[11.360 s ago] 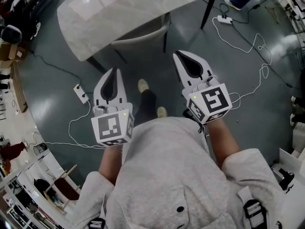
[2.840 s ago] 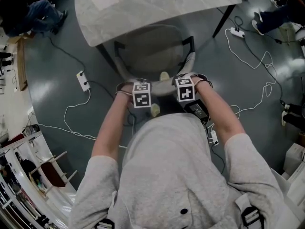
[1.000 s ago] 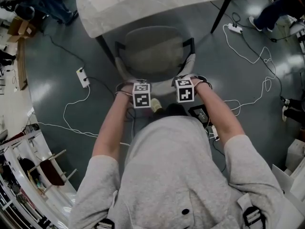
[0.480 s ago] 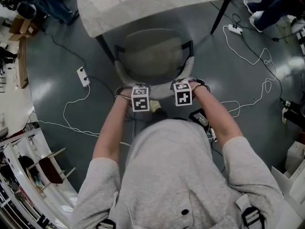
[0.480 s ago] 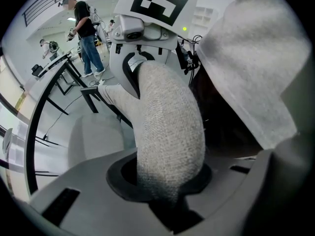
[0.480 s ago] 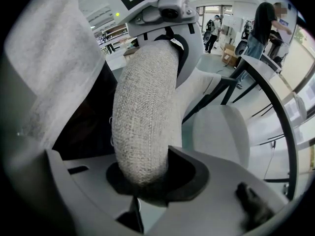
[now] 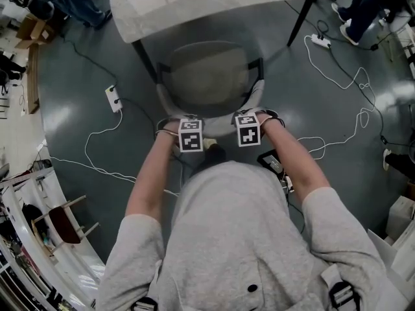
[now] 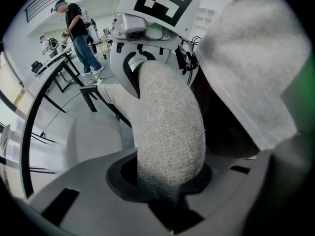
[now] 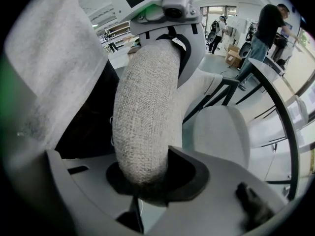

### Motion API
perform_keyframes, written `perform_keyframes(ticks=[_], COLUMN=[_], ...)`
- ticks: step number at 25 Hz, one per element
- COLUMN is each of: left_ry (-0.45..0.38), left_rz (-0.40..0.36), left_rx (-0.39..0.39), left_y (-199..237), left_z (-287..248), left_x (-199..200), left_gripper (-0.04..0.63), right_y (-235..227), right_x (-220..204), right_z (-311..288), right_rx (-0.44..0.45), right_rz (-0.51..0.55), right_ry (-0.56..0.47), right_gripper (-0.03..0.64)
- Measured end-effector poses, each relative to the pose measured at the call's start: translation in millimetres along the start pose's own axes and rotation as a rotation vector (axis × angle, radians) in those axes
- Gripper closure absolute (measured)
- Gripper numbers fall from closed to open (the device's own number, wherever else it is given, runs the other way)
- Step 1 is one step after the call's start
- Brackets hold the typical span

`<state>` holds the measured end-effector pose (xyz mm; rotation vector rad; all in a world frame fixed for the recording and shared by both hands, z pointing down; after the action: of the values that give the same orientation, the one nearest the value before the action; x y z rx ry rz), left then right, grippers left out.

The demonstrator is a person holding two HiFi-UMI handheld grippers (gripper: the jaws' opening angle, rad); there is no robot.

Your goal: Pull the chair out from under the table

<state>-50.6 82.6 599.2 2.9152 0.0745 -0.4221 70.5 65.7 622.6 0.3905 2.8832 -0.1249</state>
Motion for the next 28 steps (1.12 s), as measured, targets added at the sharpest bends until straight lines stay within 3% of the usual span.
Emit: perform_keyframes(ticks=[28], left_ry=[0.002], left_rz=[0.039], left_rx=[0.004], left_y=[-143.8], left_z=[-40.4], left_x=[33.4], left_gripper=[0.474], right_y=[148.0], right_x=[6.7], right_z=[-9.8], right_rx=[-0.016], right_rz=[0.02], right_ry=[0.008], right_gripper=[0.52])
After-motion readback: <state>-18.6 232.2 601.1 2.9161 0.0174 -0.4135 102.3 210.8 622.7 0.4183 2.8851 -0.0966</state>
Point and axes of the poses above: the fingertips, and each gripper's own axes: z backward along the fingers, y to its left, x out of its top, the point moved 6 cm from there along z, backward along the fingers, and after that the axes turned 4 degrees about -x, right-handed, at the moved point
